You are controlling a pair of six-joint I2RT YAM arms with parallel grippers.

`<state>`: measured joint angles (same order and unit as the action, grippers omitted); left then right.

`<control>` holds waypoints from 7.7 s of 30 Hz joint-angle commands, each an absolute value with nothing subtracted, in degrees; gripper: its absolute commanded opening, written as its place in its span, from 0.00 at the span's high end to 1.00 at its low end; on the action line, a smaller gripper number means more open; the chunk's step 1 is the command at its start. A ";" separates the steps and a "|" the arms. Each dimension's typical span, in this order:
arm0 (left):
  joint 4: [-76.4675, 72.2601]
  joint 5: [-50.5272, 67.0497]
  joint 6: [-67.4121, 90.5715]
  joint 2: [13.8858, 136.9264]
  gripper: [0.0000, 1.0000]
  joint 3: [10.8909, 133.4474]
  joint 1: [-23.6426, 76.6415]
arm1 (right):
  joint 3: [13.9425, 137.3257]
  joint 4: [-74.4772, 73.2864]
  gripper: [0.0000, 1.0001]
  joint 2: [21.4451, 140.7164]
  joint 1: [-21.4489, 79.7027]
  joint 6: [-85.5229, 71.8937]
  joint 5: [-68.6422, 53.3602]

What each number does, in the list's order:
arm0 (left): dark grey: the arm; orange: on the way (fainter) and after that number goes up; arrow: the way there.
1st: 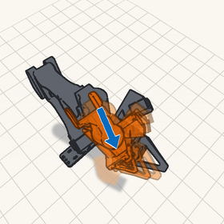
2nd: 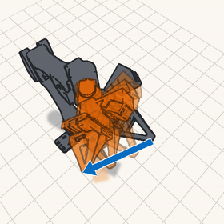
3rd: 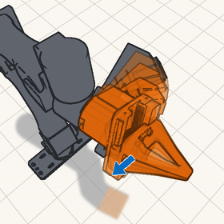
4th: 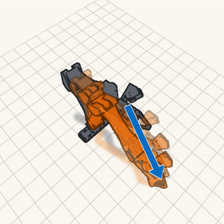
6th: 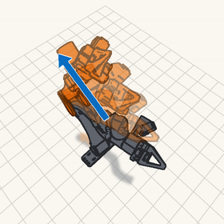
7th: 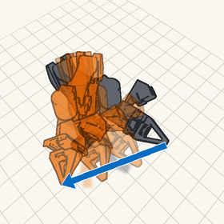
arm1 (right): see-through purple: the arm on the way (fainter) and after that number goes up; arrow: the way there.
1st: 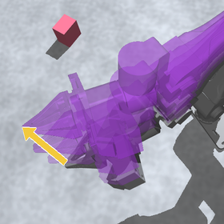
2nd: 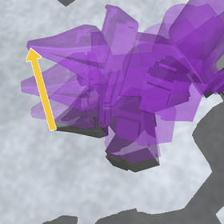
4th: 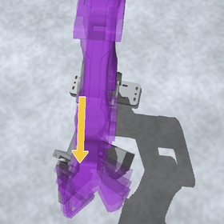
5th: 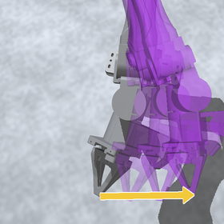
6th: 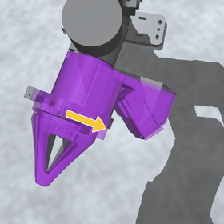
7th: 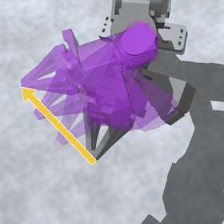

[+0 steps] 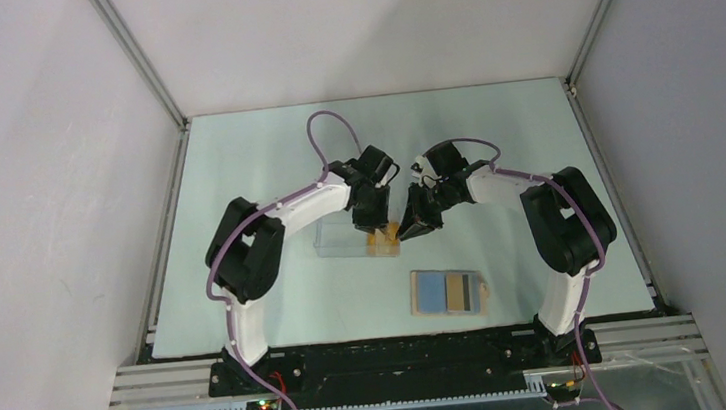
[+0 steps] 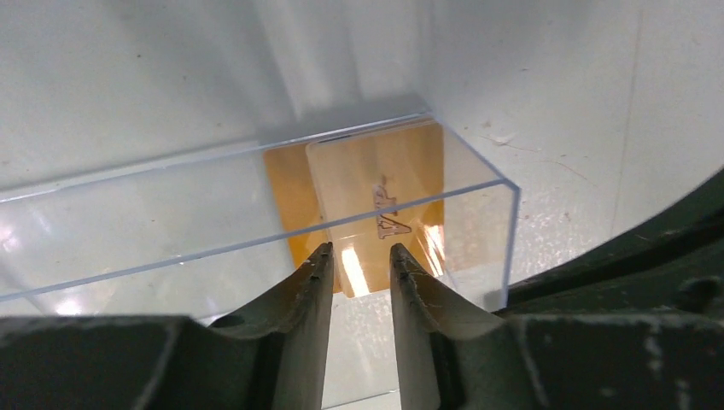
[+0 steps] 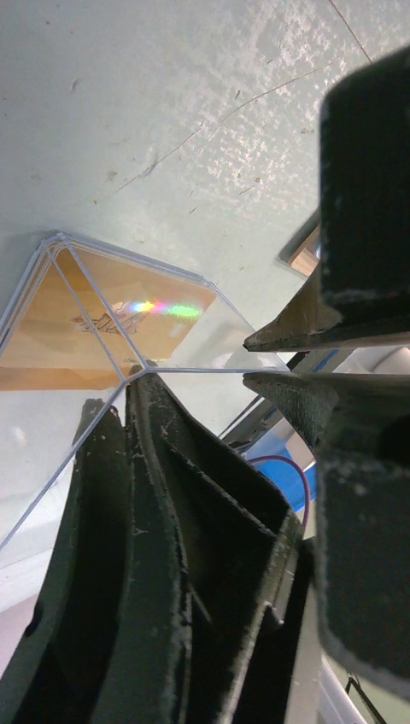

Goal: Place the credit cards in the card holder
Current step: Pick up the credit card from the storage box, then insert the credit card into the card holder.

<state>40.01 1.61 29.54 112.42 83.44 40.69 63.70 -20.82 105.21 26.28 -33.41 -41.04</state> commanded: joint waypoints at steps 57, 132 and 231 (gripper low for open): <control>38.44 6.83 31.55 110.47 0.96 86.89 41.35 | 64.57 -22.06 0.87 107.28 27.16 -31.44 -40.85; -28.63 32.88 67.53 61.62 1.00 42.85 40.87 | 44.59 15.36 0.56 62.12 17.73 -60.43 -66.91; -2.31 11.13 62.99 99.22 0.90 42.36 54.49 | 15.06 -5.52 1.00 59.32 14.85 -33.19 -36.59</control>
<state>-5.61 12.64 65.39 97.54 41.69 53.93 16.19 -9.65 58.39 14.66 -31.57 -34.50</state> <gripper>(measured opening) 0.098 0.009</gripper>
